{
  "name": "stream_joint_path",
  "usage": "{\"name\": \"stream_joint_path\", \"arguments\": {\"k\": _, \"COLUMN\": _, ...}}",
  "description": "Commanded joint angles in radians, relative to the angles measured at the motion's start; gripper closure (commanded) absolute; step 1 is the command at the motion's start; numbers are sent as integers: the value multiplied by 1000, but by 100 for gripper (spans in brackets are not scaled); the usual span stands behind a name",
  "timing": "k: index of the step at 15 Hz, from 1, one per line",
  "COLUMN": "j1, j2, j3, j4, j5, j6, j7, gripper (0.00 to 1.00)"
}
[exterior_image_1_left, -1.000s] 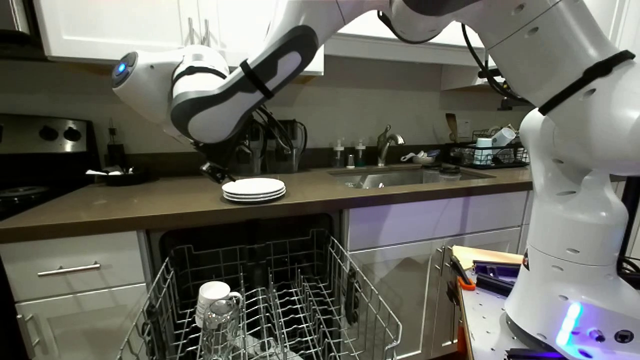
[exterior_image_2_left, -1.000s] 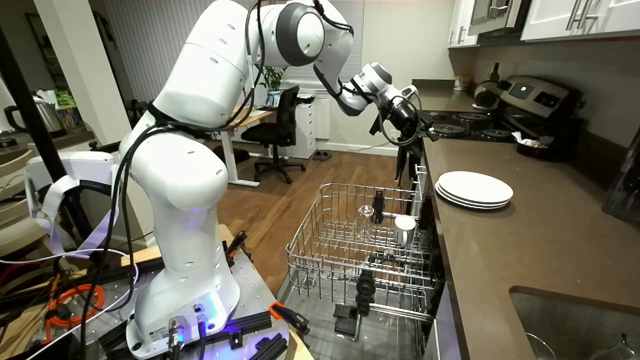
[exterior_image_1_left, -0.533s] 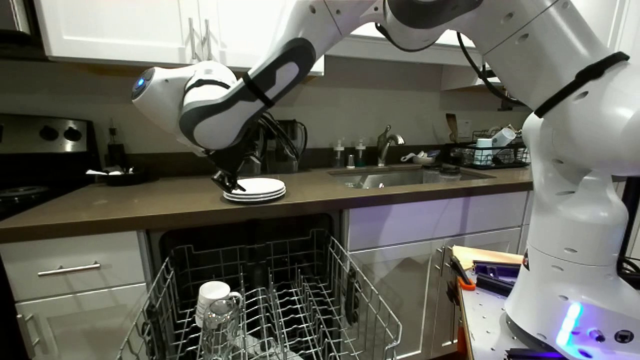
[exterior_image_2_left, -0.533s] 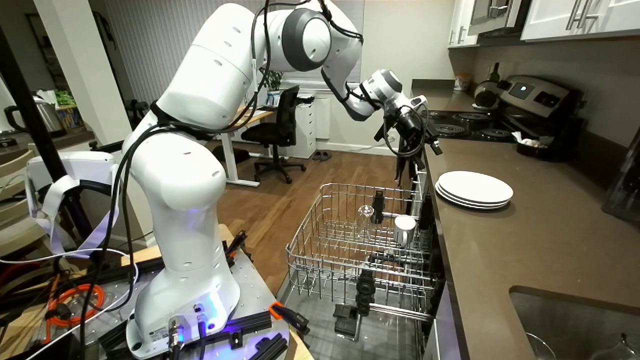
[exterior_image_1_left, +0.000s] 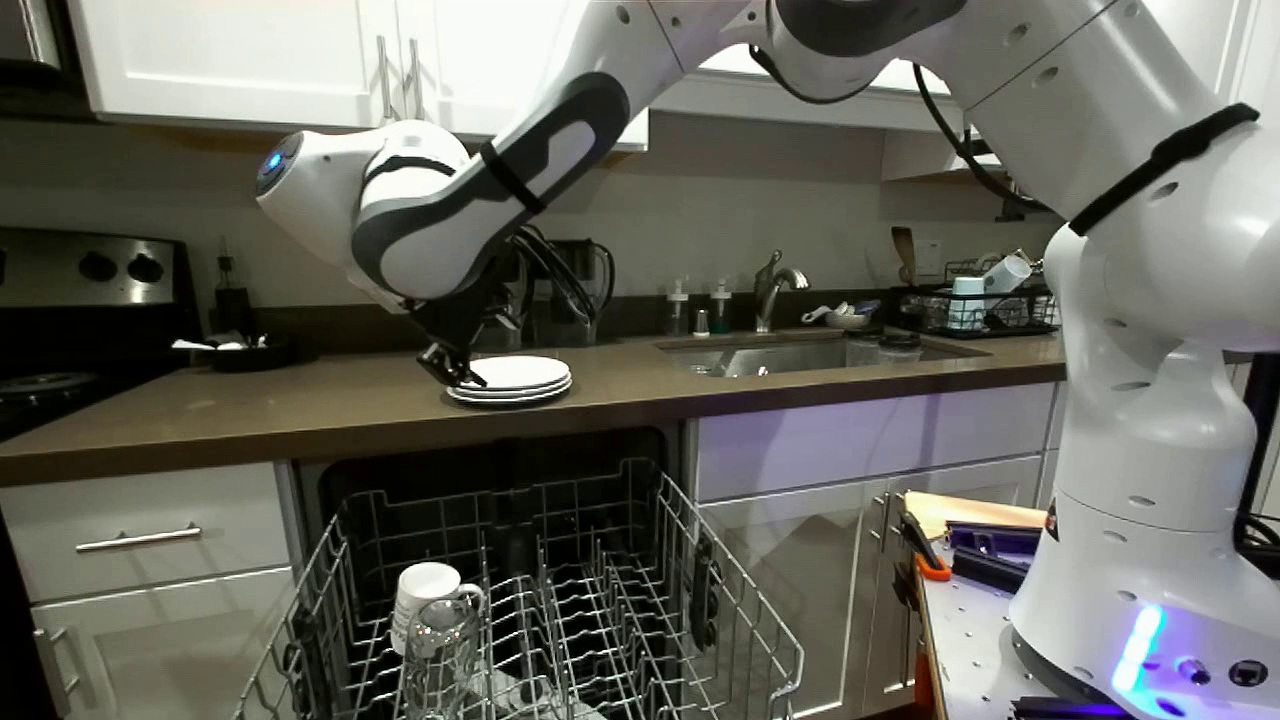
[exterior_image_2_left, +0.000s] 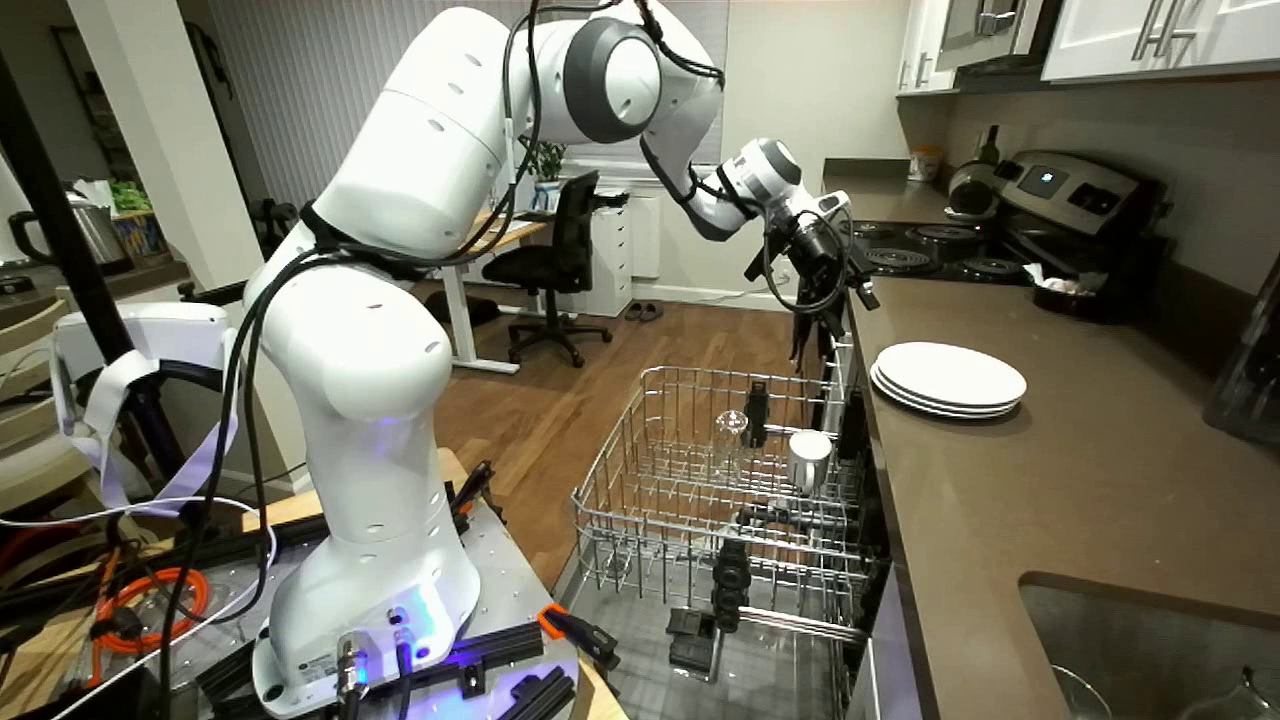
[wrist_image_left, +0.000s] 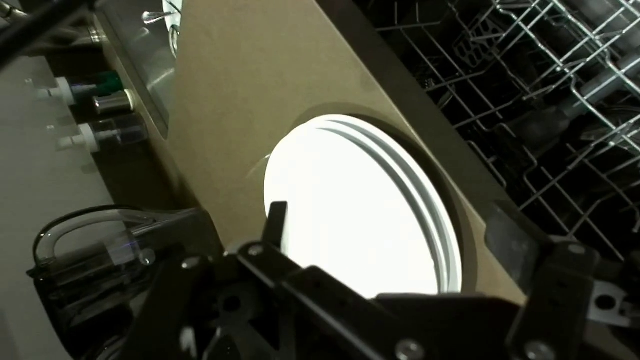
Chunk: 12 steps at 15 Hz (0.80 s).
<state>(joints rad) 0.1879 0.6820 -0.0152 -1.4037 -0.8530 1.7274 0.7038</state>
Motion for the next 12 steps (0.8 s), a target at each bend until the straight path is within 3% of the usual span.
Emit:
{"name": "stream_joint_path", "arguments": {"k": 1, "j1": 20, "j2": 39, "j3": -29, "j4": 38, "j5": -25, "j6": 15, "j7": 5, "gripper": 0}}
{"name": "stream_joint_path", "arguments": {"k": 7, "j1": 33, "j2": 103, "j3": -64, "j4": 133, "j5": -102, "j6": 4, "j7": -4, "gripper": 0}}
{"name": "stream_joint_path", "arguments": {"k": 12, "j1": 19, "j2": 163, "j3": -87, "j4": 261, "j5": -102, "j6": -38, "j7": -36, "gripper": 0}}
